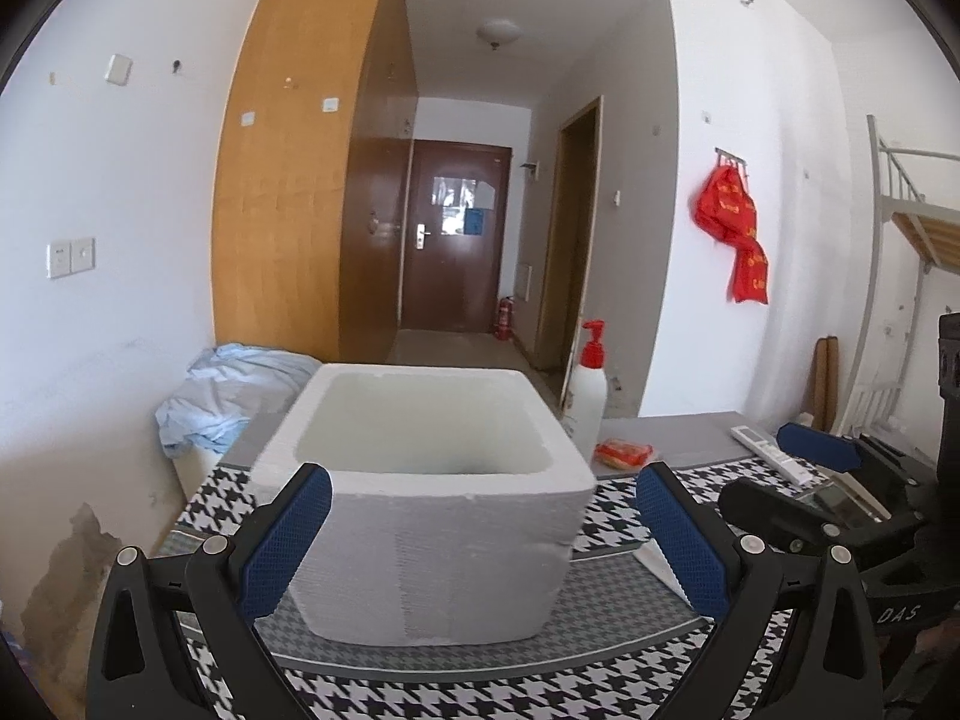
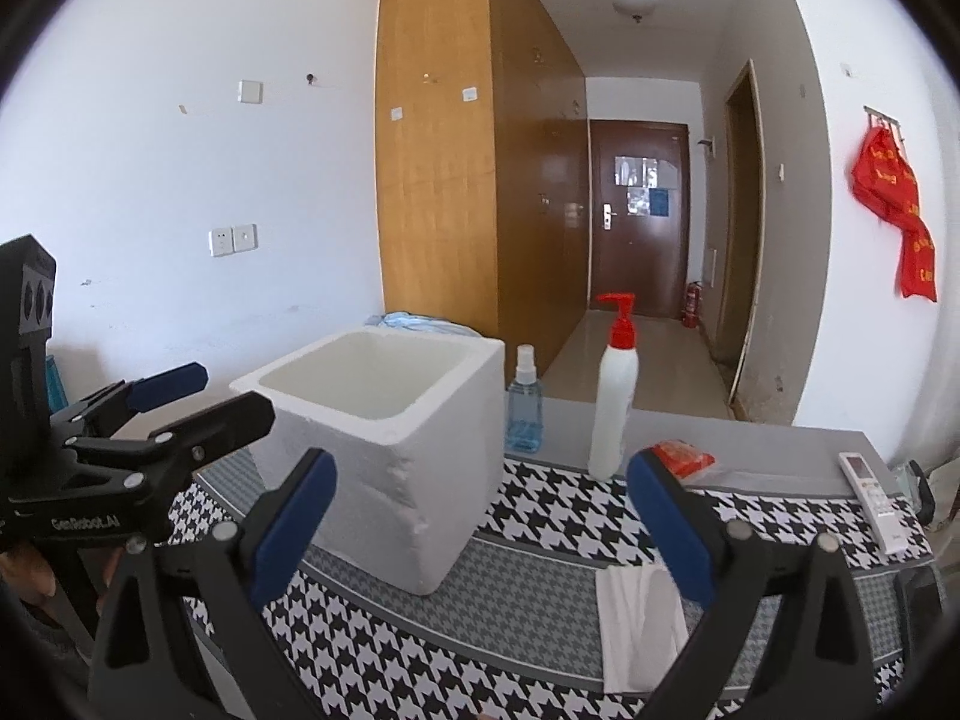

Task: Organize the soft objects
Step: 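Withdraw both open tools from the foam box back toward the table, then move both open tools toward the white tissue packet on the table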

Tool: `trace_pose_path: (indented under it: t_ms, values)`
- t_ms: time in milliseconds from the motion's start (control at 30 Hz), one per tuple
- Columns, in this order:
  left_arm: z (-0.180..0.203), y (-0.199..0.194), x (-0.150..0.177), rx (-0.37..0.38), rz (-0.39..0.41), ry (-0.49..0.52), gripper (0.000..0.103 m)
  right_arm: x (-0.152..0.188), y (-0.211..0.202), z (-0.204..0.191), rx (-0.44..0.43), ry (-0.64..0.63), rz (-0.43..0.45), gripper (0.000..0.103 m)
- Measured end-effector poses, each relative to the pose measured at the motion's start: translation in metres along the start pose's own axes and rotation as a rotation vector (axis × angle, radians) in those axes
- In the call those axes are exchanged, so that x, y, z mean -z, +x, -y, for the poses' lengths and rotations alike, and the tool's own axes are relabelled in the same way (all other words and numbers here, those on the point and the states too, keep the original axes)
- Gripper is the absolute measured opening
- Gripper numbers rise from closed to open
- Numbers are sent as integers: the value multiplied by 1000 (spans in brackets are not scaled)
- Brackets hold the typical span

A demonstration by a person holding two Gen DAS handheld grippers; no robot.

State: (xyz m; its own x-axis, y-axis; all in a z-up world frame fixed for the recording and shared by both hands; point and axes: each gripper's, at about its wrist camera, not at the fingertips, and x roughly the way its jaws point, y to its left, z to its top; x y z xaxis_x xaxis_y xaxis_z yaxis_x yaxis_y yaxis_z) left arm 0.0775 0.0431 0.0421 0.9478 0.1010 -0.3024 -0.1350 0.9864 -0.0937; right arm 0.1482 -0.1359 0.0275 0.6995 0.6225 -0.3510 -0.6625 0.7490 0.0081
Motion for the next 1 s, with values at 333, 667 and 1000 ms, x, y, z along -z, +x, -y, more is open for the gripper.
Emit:
trace_pose_path:
  t_ms: [333,667,1000]
  values:
    - [20,8,8,33,-13,12,102,16,-13,23,46,38,-4,99]
    - [47,24,16,77,-50,7,102,28,-16,55,80,77,-33,99]
    - [64,39,28,121,-90,39,102,49,-24,80,149,107,-56,99]
